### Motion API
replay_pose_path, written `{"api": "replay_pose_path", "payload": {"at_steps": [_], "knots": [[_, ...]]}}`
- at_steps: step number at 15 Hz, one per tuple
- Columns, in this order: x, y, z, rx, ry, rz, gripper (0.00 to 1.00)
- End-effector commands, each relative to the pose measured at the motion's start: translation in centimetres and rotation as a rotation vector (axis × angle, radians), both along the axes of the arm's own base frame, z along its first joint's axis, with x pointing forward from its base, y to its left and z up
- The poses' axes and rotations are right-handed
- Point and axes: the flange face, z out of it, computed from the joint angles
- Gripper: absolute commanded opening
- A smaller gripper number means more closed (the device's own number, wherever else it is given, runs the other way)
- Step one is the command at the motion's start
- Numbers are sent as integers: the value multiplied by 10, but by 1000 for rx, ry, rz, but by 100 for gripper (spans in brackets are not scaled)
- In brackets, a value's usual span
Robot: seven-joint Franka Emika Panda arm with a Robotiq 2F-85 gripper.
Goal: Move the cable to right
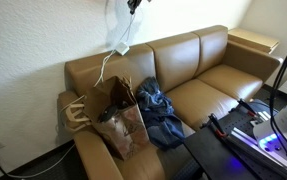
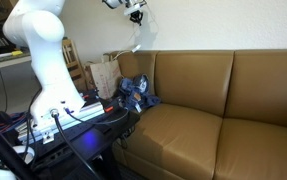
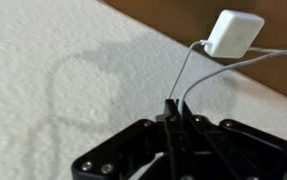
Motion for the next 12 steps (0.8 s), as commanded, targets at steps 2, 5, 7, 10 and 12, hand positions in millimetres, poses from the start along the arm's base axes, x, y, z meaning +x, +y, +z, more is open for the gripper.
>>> {"api": "replay_pose_path", "payload": {"at_steps": [2,5,7,10,12], "knots": [[-37,-83,47,-13,17,-203,1],[-55,-142,67,19,14,-322,1],[-65,-190,70,55,16,-419,1],[-78,-269,50,106,71,-591,1],[-87,-321,23,149,130,-697,1]]}}
